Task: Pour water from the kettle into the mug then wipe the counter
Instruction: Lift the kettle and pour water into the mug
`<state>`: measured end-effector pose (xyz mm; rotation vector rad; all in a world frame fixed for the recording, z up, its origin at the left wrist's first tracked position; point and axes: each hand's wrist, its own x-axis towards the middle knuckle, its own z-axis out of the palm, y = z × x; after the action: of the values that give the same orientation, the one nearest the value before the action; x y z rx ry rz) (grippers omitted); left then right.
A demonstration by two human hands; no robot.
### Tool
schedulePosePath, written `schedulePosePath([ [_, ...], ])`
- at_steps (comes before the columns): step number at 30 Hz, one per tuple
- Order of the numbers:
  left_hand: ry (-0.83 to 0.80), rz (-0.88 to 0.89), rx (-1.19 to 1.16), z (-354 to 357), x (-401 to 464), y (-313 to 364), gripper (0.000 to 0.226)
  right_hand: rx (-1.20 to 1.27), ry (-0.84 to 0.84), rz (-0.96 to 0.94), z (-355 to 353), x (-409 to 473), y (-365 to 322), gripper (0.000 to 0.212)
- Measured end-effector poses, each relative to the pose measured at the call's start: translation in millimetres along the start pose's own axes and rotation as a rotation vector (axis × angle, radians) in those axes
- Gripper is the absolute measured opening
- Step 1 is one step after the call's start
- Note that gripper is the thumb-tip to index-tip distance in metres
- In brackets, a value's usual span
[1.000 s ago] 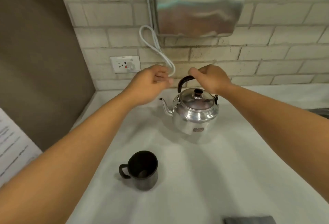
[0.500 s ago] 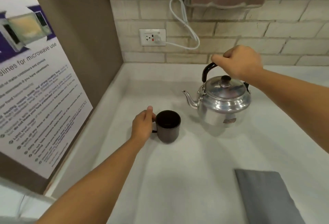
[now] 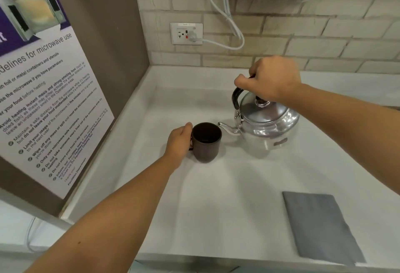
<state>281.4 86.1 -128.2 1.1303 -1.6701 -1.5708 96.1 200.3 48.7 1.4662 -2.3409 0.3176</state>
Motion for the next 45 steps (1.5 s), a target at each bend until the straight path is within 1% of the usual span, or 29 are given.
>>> schedulePosePath([
  [4,-0.015,0.010,-0.002,-2,0,-1,0.037,-0.074,-0.001,-0.089,1,0,-10,0.048],
  [11,-0.018,0.014,-0.001,-3,1,-2,0.035,-0.159,0.032,-0.175,2,0,-19,0.051],
  [21,-0.038,0.028,-0.002,-4,1,-1,0.033,-0.190,0.028,-0.213,0,6,-24,0.052],
  [45,-0.039,0.031,0.018,-5,1,0,0.037,-0.258,0.015,-0.263,-14,14,-26,0.052],
])
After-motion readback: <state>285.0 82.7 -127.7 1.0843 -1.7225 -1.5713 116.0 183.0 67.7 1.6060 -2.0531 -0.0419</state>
